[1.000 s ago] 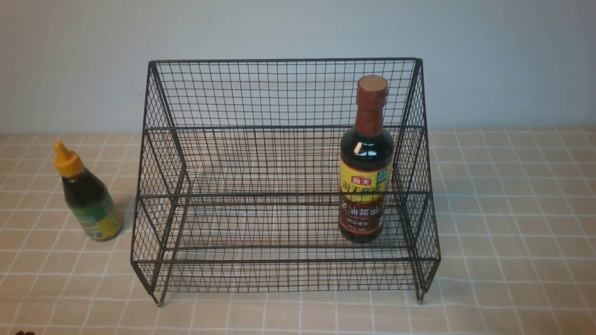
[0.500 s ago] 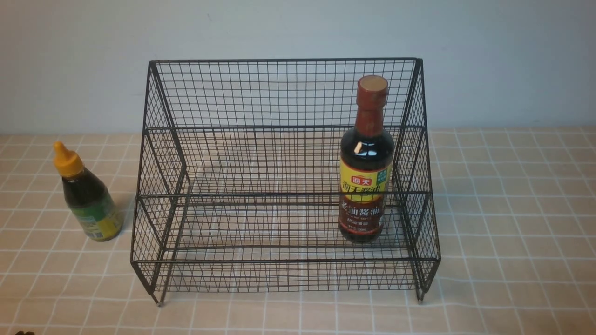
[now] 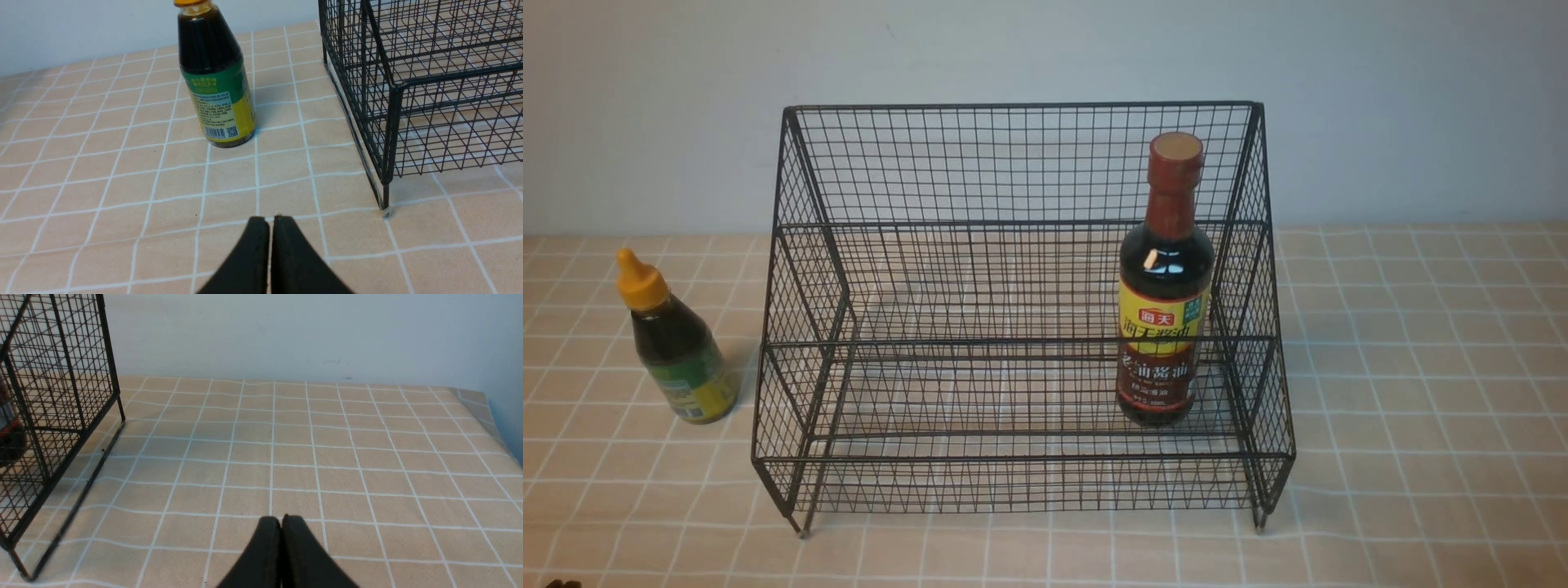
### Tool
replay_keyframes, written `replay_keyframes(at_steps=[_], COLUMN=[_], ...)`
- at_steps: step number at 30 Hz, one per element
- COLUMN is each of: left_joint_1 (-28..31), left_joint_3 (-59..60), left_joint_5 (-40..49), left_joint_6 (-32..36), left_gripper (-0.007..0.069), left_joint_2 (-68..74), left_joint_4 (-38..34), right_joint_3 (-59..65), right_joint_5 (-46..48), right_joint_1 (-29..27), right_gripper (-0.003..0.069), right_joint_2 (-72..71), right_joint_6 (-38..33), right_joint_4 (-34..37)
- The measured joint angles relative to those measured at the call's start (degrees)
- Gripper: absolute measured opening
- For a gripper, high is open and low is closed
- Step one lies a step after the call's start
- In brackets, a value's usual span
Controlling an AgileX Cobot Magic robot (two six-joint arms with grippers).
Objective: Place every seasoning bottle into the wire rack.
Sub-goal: Use the left arm to grab the condiment bottle closest to it
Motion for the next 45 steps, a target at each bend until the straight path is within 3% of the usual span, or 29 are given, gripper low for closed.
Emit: replay_keyframes(at_steps=[6, 10, 17, 24, 31, 33, 37, 42, 45], left_joint_1=[0.0, 0.0, 0.0, 0.0, 0.0, 0.0, 0.0, 0.0, 0.0], left_joint_3=[0.1, 0.1, 0.1, -5.2, -11.5, -13.6, -16.6, -20.2, -21.3], left_joint_5=[-9.5, -21.4, -44.5, -47.3, -51.6, -55.3, -59.7, -62.8, -63.7], left_joint_6=[-1.4, -2.7, -2.9, -3.0, -3.0, -3.0, -4.3, -7.4, -8.0], left_gripper=[-0.0007, -0.0007, -0.0007, 0.0011, 0.0186, 0.0304, 0.0453, 0.0536, 0.0542], left_joint_2=[0.0, 0.0, 4.1, 19.9, 41.2, 49.1, 58.0, 66.4, 69.8], left_joint_4=[-3.8, -7.8, -8.9, -8.9, -8.9, -9.0, -9.2, -9.5, -9.8], right_joint_3=[0.0, 0.0, 0.0, 0.0, 0.0, 0.0, 0.0, 0.0, 0.0], right_joint_5=[0.0, 0.0, 0.0, 0.0, 0.0, 0.0, 0.0, 0.0, 0.0], right_joint_1=[0.0, 0.0, 0.0, -0.1, -0.1, -0.1, -0.1, -0.1, -0.1], right_gripper=[-0.0013, -0.0013, -0.0013, -0.0013, -0.0013, -0.0014, -0.0014, -0.0014, -0.0014], right_joint_2=[0.0, 0.0, 0.0, 0.0, 0.0, 0.0, 0.0, 0.0, 0.0], right_joint_6=[0.0, 0.0, 0.0, 0.0, 0.0, 0.0, 0.0, 0.0, 0.0], right_joint_4=[0.0, 0.0, 0.0, 0.0, 0.0, 0.0, 0.0, 0.0, 0.0])
